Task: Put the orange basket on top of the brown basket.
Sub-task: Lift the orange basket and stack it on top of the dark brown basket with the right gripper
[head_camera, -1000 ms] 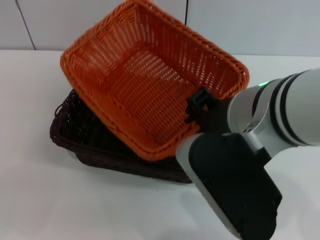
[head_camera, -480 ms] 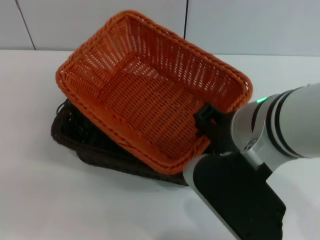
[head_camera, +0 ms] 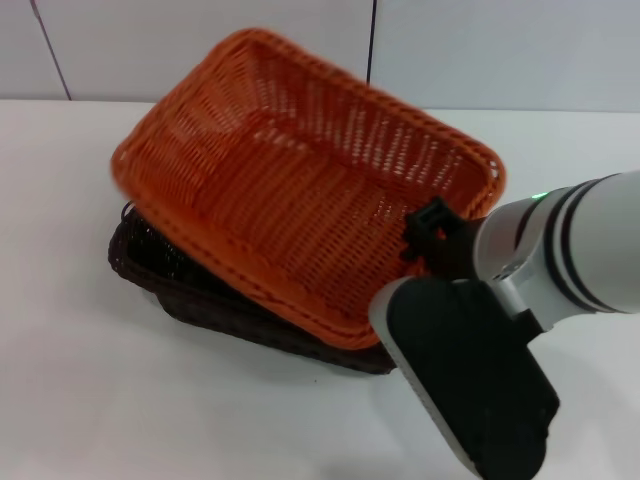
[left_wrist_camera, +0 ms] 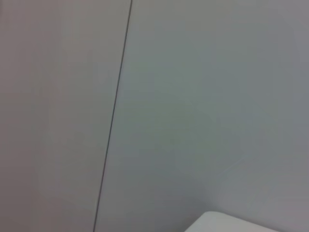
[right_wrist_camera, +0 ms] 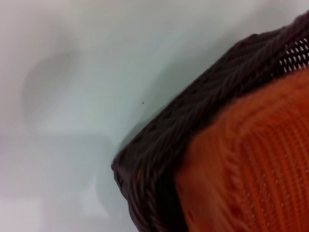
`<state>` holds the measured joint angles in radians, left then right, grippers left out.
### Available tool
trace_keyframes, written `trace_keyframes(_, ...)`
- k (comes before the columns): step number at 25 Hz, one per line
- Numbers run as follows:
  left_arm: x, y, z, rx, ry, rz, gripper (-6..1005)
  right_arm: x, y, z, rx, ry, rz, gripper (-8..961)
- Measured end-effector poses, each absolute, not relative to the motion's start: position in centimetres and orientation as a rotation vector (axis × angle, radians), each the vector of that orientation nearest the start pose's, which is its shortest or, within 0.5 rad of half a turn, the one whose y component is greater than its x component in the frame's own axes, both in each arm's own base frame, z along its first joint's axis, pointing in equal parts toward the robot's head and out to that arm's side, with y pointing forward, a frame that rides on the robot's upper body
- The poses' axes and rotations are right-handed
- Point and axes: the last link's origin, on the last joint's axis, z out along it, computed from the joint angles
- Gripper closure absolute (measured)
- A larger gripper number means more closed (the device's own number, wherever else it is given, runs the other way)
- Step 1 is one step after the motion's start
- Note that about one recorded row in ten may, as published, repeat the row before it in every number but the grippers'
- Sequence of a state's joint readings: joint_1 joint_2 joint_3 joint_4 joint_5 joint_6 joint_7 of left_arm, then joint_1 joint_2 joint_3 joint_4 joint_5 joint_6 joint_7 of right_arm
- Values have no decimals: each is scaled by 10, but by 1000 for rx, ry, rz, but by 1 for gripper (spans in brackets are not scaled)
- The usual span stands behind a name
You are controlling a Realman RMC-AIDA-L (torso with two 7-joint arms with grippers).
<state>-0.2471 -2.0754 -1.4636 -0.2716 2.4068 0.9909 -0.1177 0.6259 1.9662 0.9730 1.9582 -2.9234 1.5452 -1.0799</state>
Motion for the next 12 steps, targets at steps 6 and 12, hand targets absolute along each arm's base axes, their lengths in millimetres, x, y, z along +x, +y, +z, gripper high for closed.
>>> trace_keyframes(6,-423,290,45,-1069,-877,-522,385,66,259,-33,-2389,-1176,-968,666)
trace_keyframes(12,-423,292,45,-1078,-876,-509,383,65,244,-43,-2432,-1192,-966,418)
